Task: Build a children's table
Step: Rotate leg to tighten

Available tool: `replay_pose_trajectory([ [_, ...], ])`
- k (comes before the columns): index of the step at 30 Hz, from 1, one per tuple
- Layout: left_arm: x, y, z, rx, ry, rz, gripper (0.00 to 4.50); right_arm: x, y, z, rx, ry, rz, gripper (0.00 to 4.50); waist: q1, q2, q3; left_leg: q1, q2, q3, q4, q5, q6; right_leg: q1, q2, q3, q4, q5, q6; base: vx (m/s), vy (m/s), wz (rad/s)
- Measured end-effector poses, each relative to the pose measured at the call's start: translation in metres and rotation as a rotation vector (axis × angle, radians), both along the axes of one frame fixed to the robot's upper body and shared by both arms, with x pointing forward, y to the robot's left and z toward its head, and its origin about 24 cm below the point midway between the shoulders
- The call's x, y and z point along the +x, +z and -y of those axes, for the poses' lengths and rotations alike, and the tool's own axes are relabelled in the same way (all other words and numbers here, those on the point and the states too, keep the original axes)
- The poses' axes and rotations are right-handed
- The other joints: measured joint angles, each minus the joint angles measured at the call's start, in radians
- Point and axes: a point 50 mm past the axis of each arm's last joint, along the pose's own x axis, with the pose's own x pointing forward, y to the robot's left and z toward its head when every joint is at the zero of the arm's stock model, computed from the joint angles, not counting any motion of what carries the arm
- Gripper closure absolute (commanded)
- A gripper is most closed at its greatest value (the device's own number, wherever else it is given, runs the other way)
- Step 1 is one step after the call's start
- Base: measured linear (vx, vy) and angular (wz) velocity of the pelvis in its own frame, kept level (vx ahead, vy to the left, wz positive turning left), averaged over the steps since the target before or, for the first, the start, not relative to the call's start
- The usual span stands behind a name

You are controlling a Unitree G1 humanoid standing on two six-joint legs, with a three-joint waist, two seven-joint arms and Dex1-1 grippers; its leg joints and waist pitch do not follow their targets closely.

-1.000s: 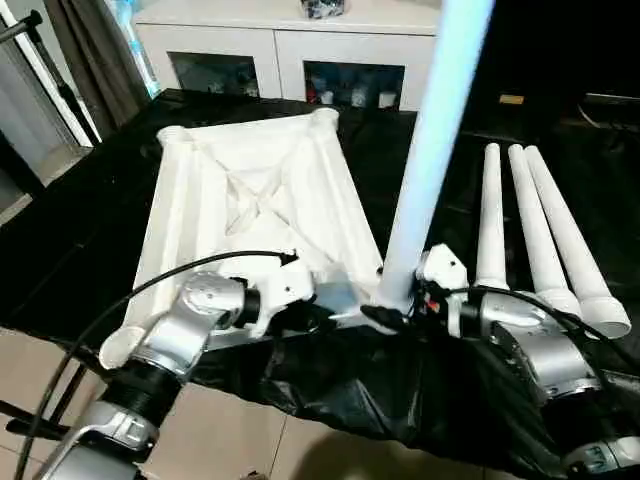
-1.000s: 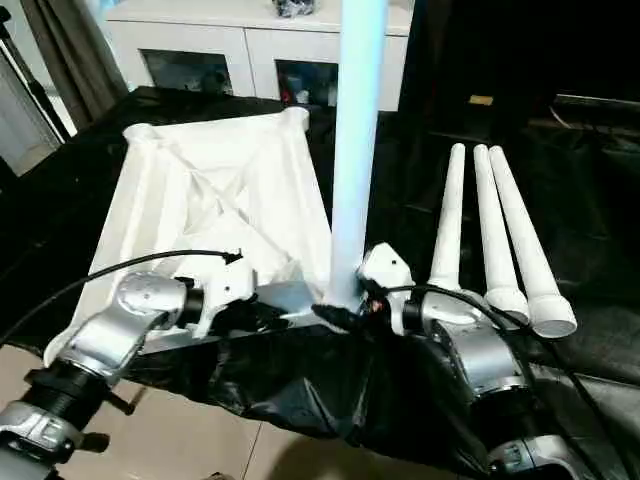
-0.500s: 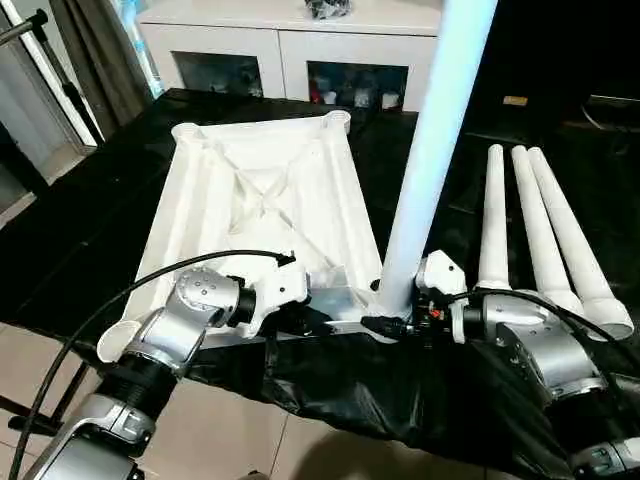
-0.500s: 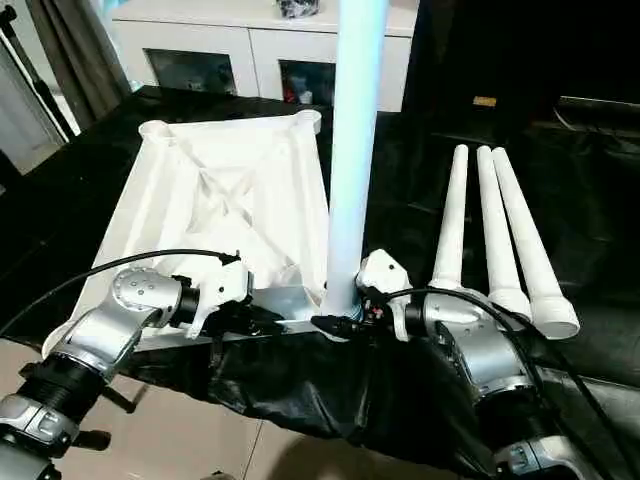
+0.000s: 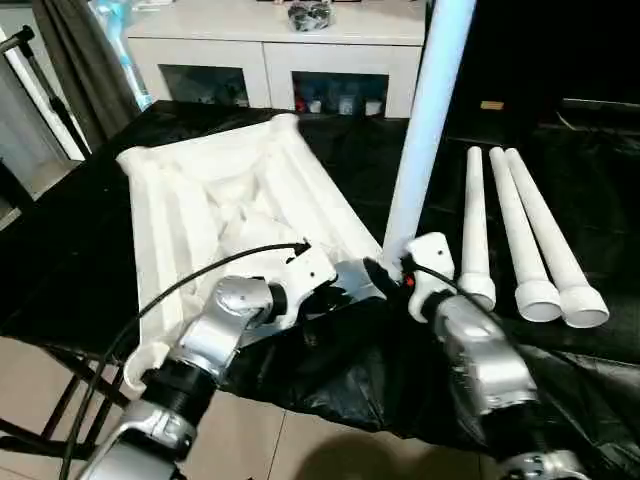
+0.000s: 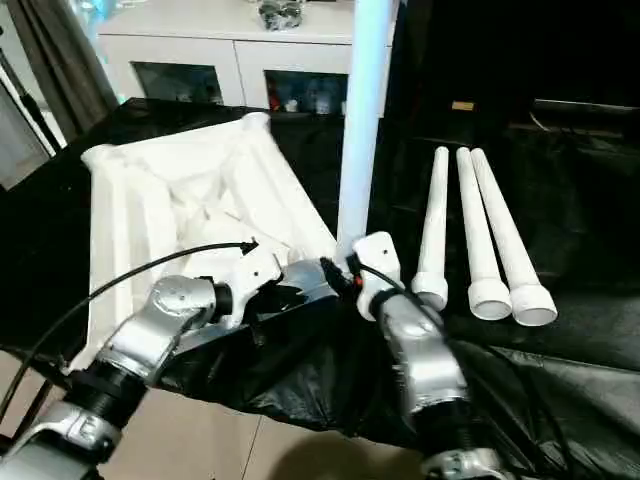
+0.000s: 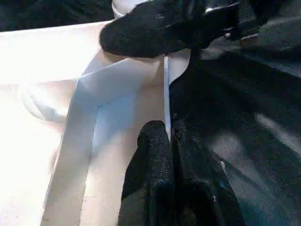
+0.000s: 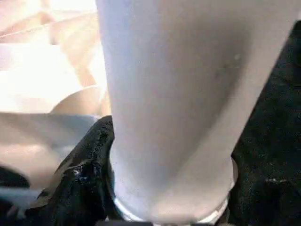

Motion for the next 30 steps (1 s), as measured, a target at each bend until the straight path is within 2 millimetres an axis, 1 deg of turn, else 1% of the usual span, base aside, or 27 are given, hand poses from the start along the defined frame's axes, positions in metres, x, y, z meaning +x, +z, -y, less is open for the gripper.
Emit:
replay_pose_trajectory([
  [2,-0.001,0.000,0.003,-0.004,-0.004,0.004,4.50,0.000,0.000,0.001,0.013,-0.002,0.000,0.99,0.001,0.001,0.000,0.000,0.000,0.000,-0.001,0.000,0.000,0.000,0.000,0.000,0.000,0.000,0.000,0.000,0.000,0.00],
  [5,-0.002,0.002,0.004,-0.009,-0.020,0.007,4.50,0.001,0.002,0.003,0.029,0.017,-0.001,0.61,0.004,0.003,-0.001,-0.001,0.000,0.000,-0.002,0.000,0.000,0.000,0.000,0.000,0.000,0.002,-0.003,0.000,0.000,0.00],
  [7,-0.003,0.003,0.005,-0.012,-0.036,0.010,4.50,0.001,0.004,0.006,0.030,0.053,0.000,0.51,0.008,0.005,0.000,-0.002,0.000,0.000,-0.002,0.000,0.000,-0.001,0.000,0.000,-0.001,0.001,-0.001,0.000,0.000,0.00],
  [10,-0.004,0.005,0.003,-0.007,-0.069,0.016,4.50,0.000,0.006,0.012,0.011,0.143,0.000,0.51,0.010,0.005,0.000,-0.005,0.000,0.000,-0.002,0.000,0.000,-0.003,0.000,-0.001,-0.001,-0.001,0.000,0.000,0.000,0.00],
  [12,-0.006,0.006,-0.002,-0.010,-0.100,0.005,4.50,-0.002,0.009,0.020,-0.006,0.243,-0.005,0.51,0.009,0.005,0.001,-0.006,0.000,0.000,-0.002,0.000,0.001,-0.004,0.000,-0.001,-0.001,-0.003,-0.001,0.000,0.000,0.00],
  [16,-0.008,0.008,-0.014,-0.009,-0.155,-0.015,4.50,-0.008,0.012,0.028,-0.012,0.407,-0.033,0.51,0.010,0.003,0.002,-0.010,0.001,0.000,-0.001,0.002,0.007,-0.006,0.001,-0.002,-0.001,-0.003,-0.002,0.000,0.000,0.00],
  [18,-0.010,0.008,-0.023,-0.005,-0.195,-0.035,4.50,-0.012,0.017,0.033,-0.016,0.514,-0.060,0.51,0.013,0.002,0.003,-0.010,0.001,0.000,-0.001,0.002,0.008,-0.007,0.001,-0.002,-0.001,-0.003,-0.002,0.000,0.000,0.00],
  [22,-0.012,0.009,-0.031,0.003,-0.240,-0.058,4.50,-0.017,0.019,0.034,0.003,0.616,-0.092,0.51,0.019,0.000,0.004,-0.010,0.002,0.000,0.002,0.002,0.008,-0.008,0.001,-0.002,-0.001,-0.003,-0.002,0.000,0.000,0.00],
  [24,-0.012,0.009,-0.035,0.004,-0.255,-0.071,4.50,-0.020,0.019,0.035,-0.002,0.664,-0.107,0.75,0.024,-0.001,0.005,-0.009,0.002,0.000,0.003,0.002,0.008,-0.008,0.001,-0.002,0.000,-0.003,-0.002,0.000,0.000,0.00],
  [26,-0.012,0.010,-0.037,0.002,-0.280,-0.088,4.50,-0.021,0.021,0.038,-0.013,0.716,-0.128,0.83,0.027,-0.001,0.005,-0.008,0.002,0.000,0.003,0.002,0.008,-0.008,0.001,-0.002,0.000,-0.003,-0.002,0.000,0.000,0.00],
  [28,-0.013,0.010,-0.039,0.004,-0.303,-0.096,4.50,-0.023,0.022,0.041,-0.013,0.756,-0.150,1.09,0.031,-0.001,0.005,-0.008,0.002,0.000,0.003,0.002,0.008,-0.008,0.001,-0.002,0.000,-0.003,-0.002,0.000,0.000,0.00],
  [29,-0.013,0.010,-0.041,0.009,-0.313,-0.098,4.50,-0.023,0.022,0.041,-0.010,0.772,-0.157,1.09,0.032,-0.002,0.005,-0.008,0.003,0.000,0.003,0.002,0.008,-0.008,0.001,-0.003,0.001,-0.003,-0.002,0.000,0.000,0.00],
  [30,-0.013,0.010,-0.042,0.011,-0.320,-0.103,4.50,-0.024,0.023,0.041,-0.014,0.784,-0.161,1.25,0.033,-0.002,0.004,-0.008,0.002,0.000,0.003,0.002,0.008,-0.008,0.001,-0.003,0.001,-0.003,-0.002,0.000,0.000,0.00],
])
